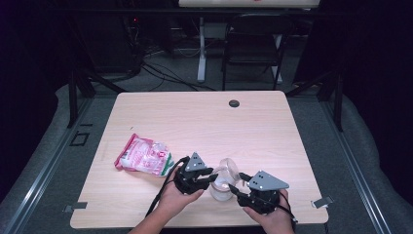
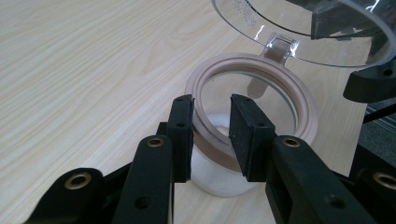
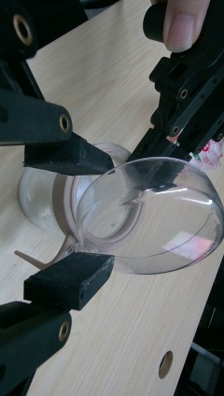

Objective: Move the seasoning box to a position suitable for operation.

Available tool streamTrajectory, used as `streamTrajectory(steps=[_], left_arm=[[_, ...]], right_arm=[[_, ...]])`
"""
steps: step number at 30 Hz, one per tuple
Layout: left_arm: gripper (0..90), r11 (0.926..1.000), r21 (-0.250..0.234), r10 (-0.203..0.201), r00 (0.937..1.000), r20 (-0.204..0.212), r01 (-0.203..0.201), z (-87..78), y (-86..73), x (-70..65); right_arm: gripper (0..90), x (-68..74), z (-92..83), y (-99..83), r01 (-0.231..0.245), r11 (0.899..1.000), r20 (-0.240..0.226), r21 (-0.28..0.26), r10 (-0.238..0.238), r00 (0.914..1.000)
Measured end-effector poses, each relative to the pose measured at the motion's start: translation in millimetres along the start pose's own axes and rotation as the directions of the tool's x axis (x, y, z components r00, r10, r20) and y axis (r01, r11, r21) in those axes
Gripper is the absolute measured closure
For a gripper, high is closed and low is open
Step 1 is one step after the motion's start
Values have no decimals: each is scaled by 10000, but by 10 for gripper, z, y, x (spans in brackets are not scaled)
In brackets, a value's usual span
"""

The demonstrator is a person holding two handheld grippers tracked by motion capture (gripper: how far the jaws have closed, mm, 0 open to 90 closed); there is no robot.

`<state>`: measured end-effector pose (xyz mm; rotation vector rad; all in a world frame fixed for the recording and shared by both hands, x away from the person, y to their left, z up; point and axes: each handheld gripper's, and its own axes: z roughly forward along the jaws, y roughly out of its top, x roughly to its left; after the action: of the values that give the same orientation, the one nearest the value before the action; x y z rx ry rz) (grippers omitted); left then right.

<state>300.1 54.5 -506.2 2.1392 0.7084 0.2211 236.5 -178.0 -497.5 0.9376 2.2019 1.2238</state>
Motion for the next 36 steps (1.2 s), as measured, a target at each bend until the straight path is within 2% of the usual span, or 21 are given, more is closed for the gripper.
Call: streamTrajectory(steps=[7, 22, 28, 30, 36], left_arm=[[704, 9999, -27, 149, 9998, -108, -149, -1, -3, -8], [705, 9999, -103, 127, 9999, -112, -128, 4, -9, -11], [705, 9998, -94, 153, 9999, -76, -154, 3, -8, -7], [704, 9999, -62, 152, 9999, -68, -153, -1, -8, -7], [705, 9999, -134, 63, 9999, -120, -65, 7, -10, -10]], right_arm=[[512, -31, -42, 1, -82, 9999, -6, -135, 82, 10000], [594, -179, -196, -29, -495, 9981, -47, -376, 494, 9988], [584, -251, -238, -64, -756, 9964, 51, -384, 759, 9971], [572, -274, -245, -76, -879, 9953, -82, -404, 876, 9961], [558, -290, -234, -113, -811, 9964, -227, -244, 806, 9965]])
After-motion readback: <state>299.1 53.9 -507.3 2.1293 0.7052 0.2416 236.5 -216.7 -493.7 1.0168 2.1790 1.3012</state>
